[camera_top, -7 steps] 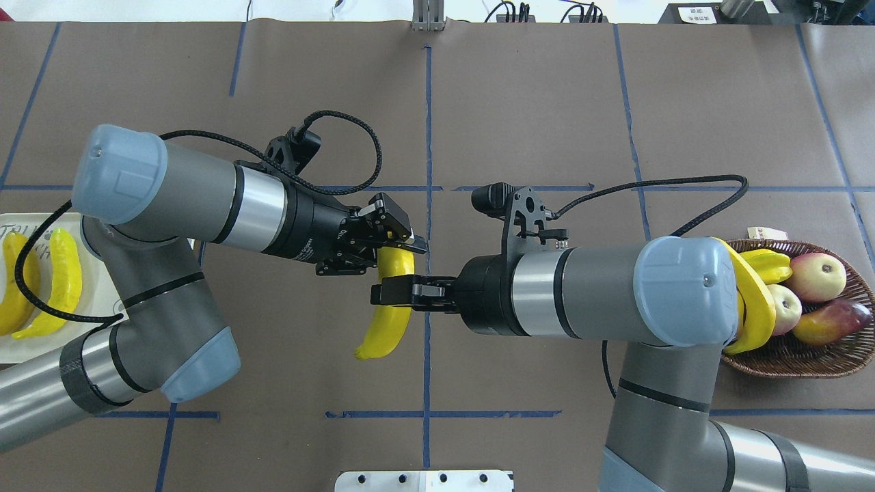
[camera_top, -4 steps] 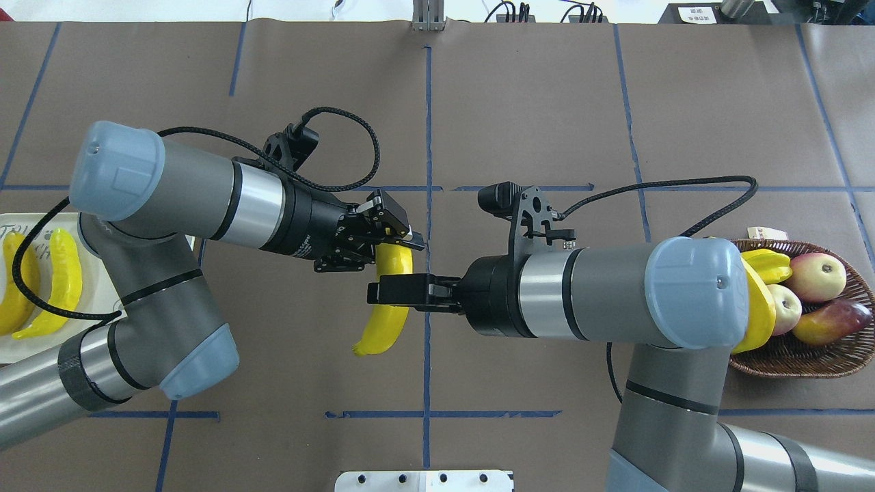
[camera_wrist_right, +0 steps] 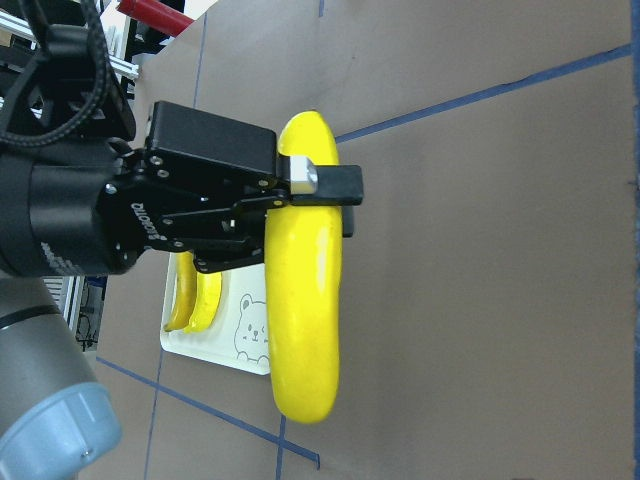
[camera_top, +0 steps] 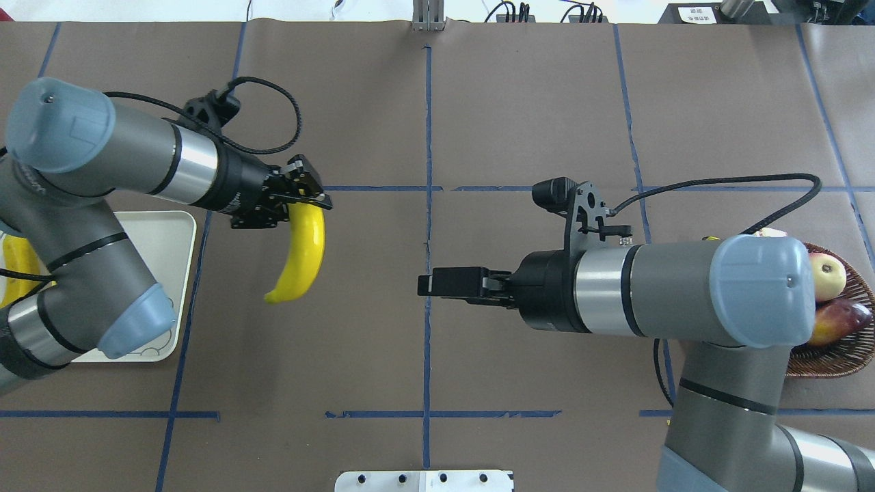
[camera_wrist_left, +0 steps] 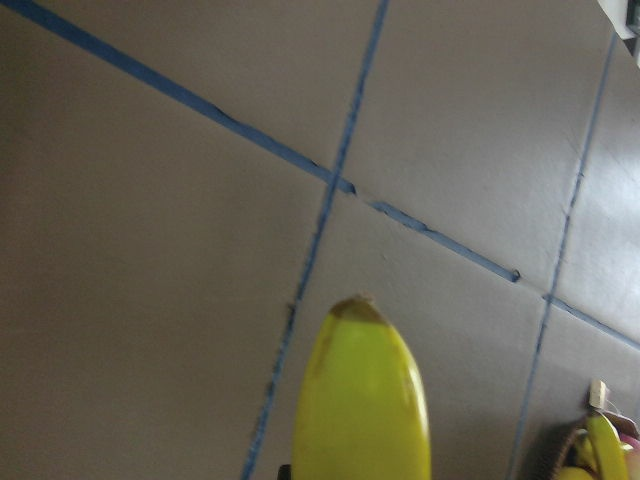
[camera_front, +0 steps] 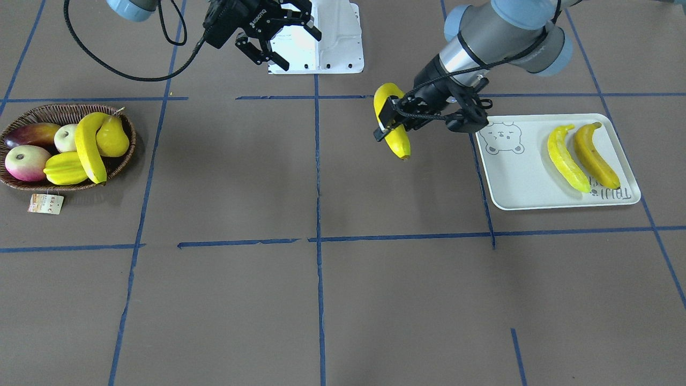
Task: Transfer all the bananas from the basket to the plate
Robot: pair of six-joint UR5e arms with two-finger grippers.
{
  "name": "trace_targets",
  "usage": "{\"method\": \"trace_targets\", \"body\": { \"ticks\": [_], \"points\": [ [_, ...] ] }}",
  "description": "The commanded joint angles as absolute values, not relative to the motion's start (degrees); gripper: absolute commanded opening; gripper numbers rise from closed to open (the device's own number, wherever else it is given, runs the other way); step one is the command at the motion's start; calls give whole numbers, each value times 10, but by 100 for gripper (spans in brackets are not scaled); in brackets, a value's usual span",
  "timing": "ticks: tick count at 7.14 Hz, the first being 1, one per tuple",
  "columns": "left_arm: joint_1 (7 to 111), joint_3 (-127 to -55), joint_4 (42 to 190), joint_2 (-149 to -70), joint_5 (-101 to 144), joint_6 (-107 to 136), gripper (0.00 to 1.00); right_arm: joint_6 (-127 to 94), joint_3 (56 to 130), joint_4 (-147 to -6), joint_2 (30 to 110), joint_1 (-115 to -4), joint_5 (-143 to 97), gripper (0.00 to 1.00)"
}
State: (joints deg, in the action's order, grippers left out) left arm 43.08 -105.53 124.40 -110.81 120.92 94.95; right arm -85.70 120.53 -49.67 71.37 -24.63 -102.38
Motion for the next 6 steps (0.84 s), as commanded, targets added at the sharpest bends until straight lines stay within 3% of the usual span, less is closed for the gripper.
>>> {"method": "trace_targets", "body": {
  "ticks": [1,3,6],
  "points": [
    [460,-1073,1201,-975,1203,875,0,-853,1211,-497,764,-273,-1026,100],
    [459,-1055,1202,-899,1176,846,0,-850,1208,-497,776,-279,-1026,100],
    [459,-1008,1201,-895,1139,815,0,-850,1208,-497,775,-279,-1025,100]
  ]
}}
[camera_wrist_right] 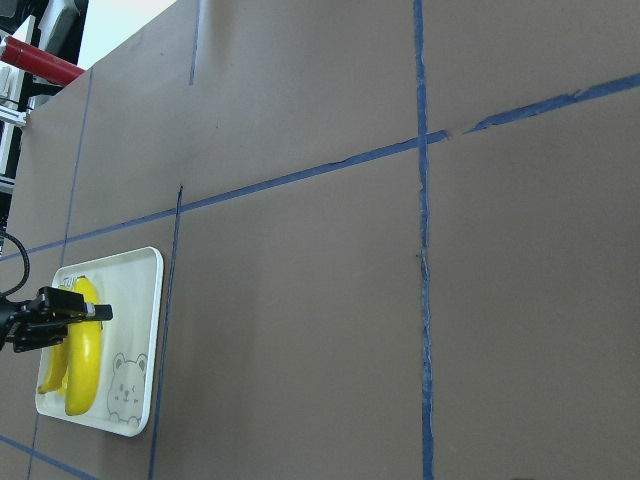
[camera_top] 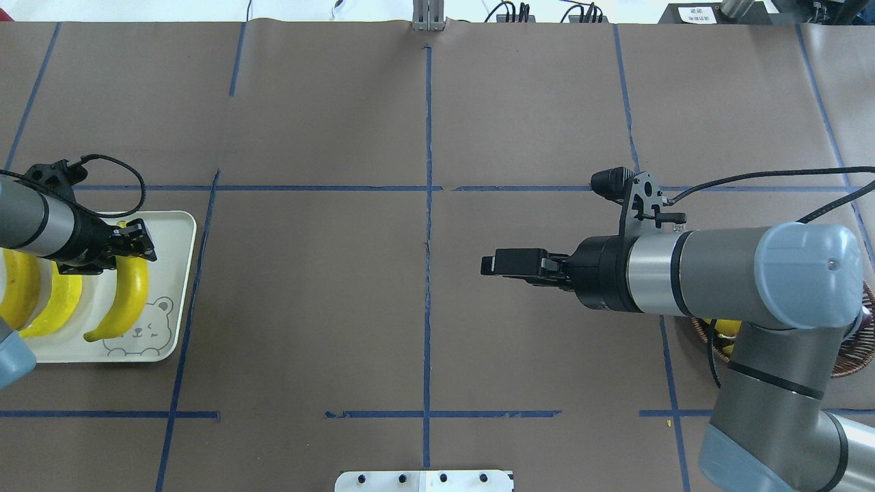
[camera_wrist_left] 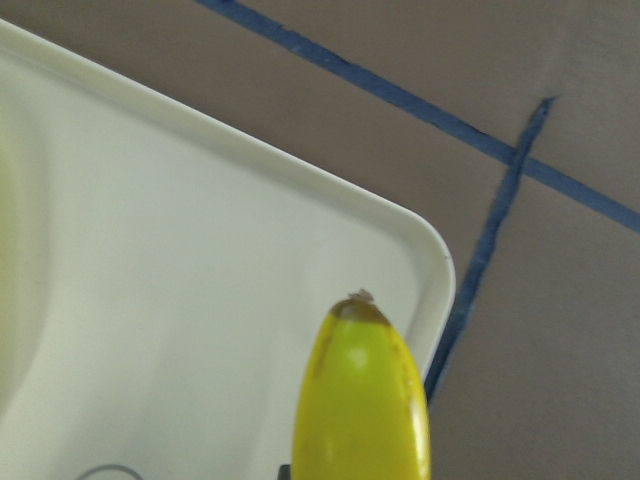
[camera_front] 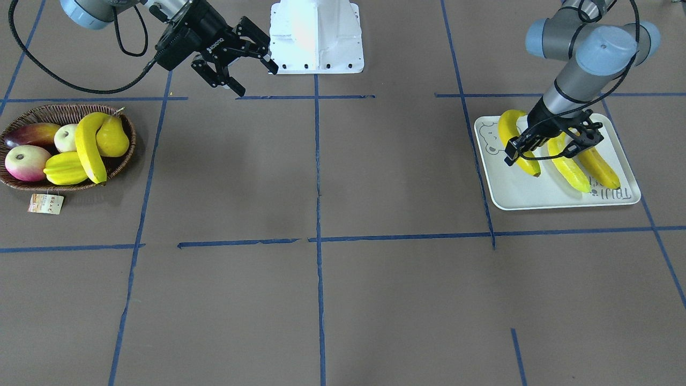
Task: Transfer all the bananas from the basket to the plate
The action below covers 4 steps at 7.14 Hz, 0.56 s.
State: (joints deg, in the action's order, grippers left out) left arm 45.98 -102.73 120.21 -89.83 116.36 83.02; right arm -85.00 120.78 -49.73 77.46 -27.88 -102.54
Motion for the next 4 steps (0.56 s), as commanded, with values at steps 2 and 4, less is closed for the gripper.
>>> {"method": "trace_targets", "body": {
  "ticks": [2,4],
  "points": [
    [462,-987,1201,-894,1121,780,0,-850,1208,-497,773,-279,-1024,100],
    [467,-978,1202,-885,1109,746,68,-850,1209,-497,773,-279,-1024,100]
  ]
}}
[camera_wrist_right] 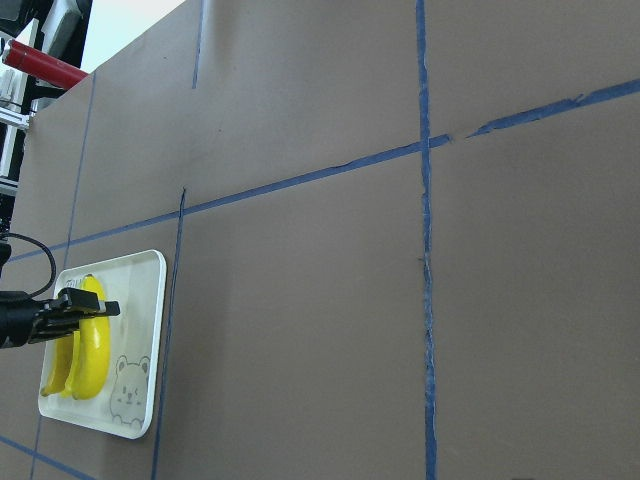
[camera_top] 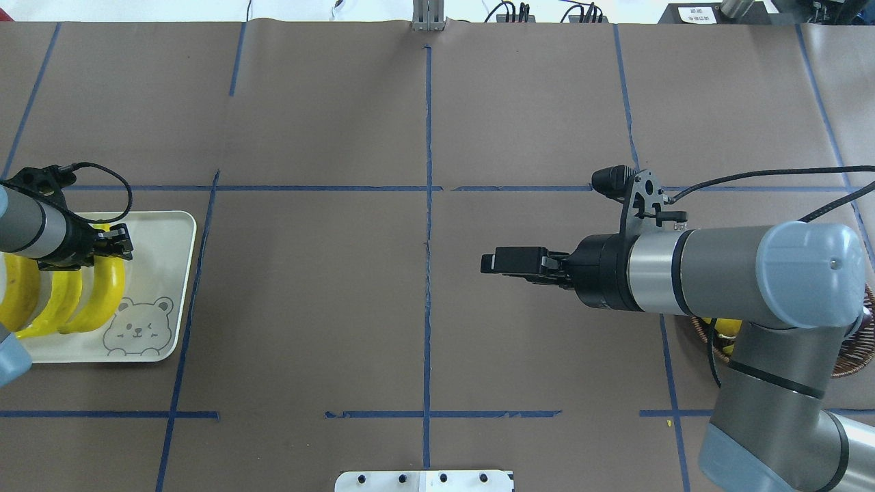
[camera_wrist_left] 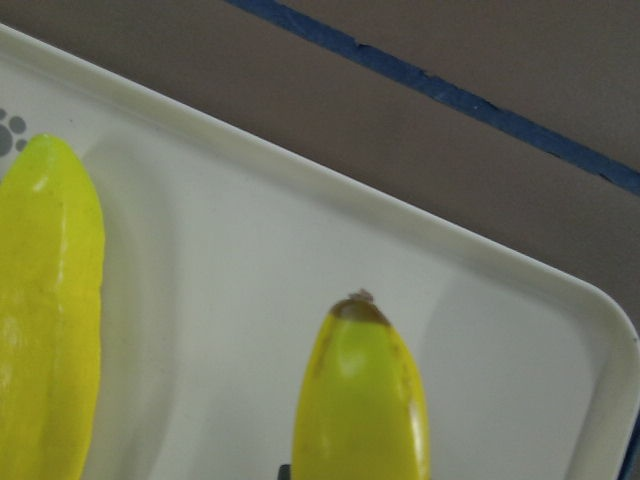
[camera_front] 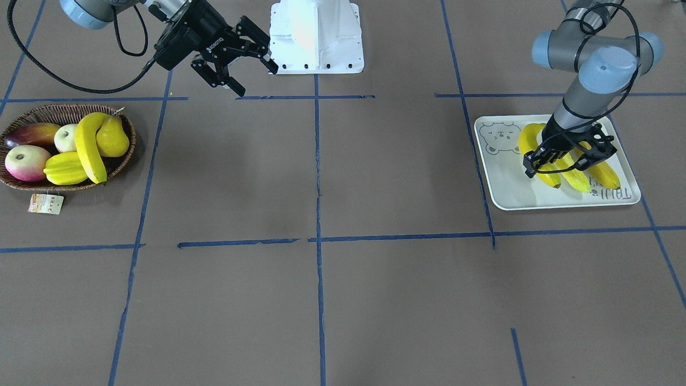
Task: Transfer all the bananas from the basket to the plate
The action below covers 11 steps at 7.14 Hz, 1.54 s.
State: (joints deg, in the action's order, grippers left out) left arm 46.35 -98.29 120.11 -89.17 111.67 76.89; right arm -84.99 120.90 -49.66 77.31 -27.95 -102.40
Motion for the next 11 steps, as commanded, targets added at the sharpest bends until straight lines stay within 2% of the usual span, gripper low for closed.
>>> {"method": "trace_targets", "body": {
  "ticks": [1,3,6,9,10,11],
  "points": [
    [468,-980,1206,-874,1100,722,99,-850,1209,-497,773,-279,-1024,100],
    [482,-996,1206,-864,1110,686,99,-850,1209,-497,775,-280,-1025,100],
    [522,-1078,1199,-874,1215,694,99,-848,1214,-532,820,-308,-1024,100],
    [519,-1093,1198,-916,1222,763,99,-711,1249,-510,1001,-362,-1055,100],
    [518,-1092,1199,-921,1221,766,99,-665,1240,-454,1052,-382,-1088,100],
    [518,-1092,1199,-925,1221,768,99,-646,1189,-364,1077,-408,-1114,100]
  ]
}}
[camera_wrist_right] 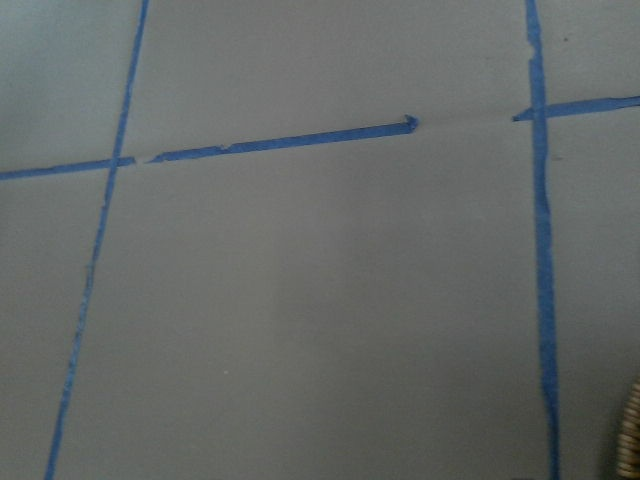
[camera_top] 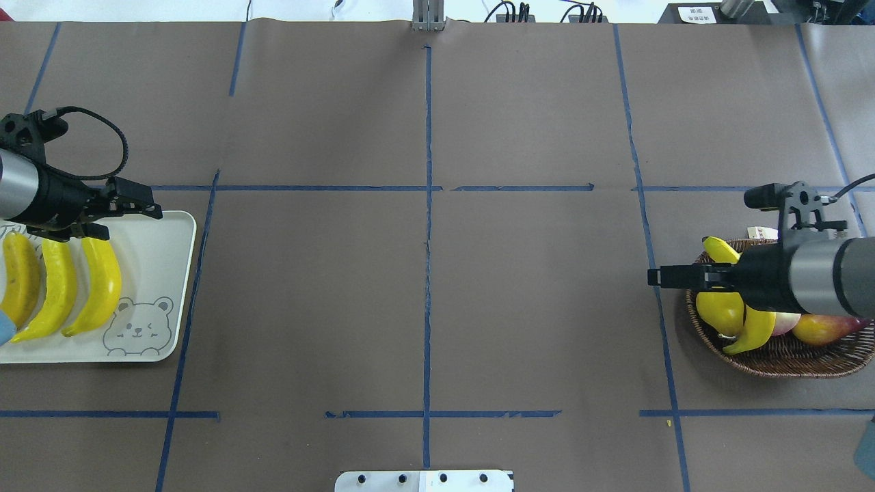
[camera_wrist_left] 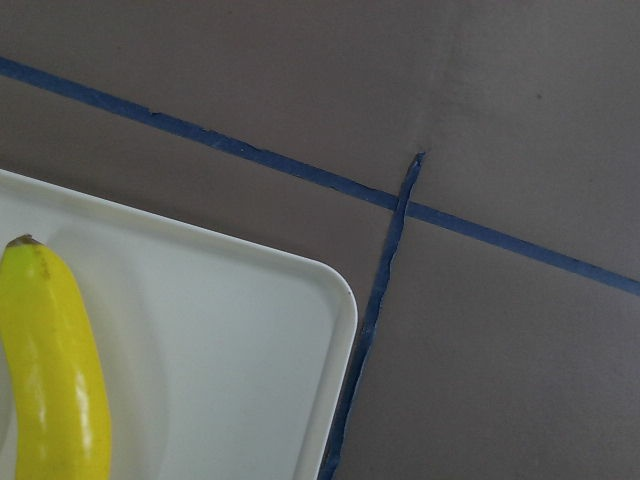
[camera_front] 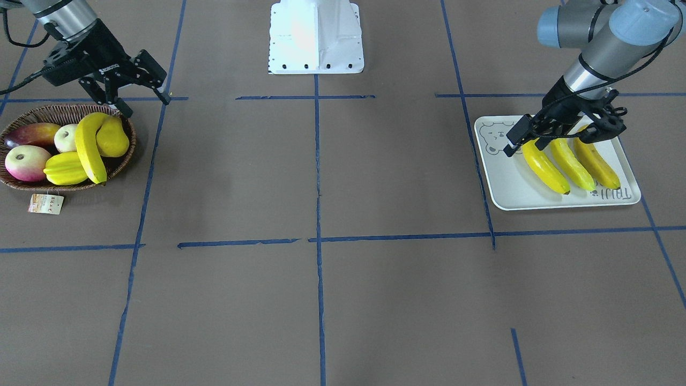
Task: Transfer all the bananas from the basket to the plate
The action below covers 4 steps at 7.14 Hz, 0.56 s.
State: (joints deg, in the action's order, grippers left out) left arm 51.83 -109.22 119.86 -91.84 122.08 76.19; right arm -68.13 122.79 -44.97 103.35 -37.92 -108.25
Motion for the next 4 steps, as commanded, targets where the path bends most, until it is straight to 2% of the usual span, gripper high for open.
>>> {"method": "trace_targets", "body": {
  "ticks": [1,4],
  "points": [
    [518,-1092,1198,-929,1221,770,99,-647,1147,-312,1078,-443,-1154,100],
    [517,-1092,1198,-933,1222,772,99,-646,1116,-317,1107,-479,-1189,100]
  ]
}}
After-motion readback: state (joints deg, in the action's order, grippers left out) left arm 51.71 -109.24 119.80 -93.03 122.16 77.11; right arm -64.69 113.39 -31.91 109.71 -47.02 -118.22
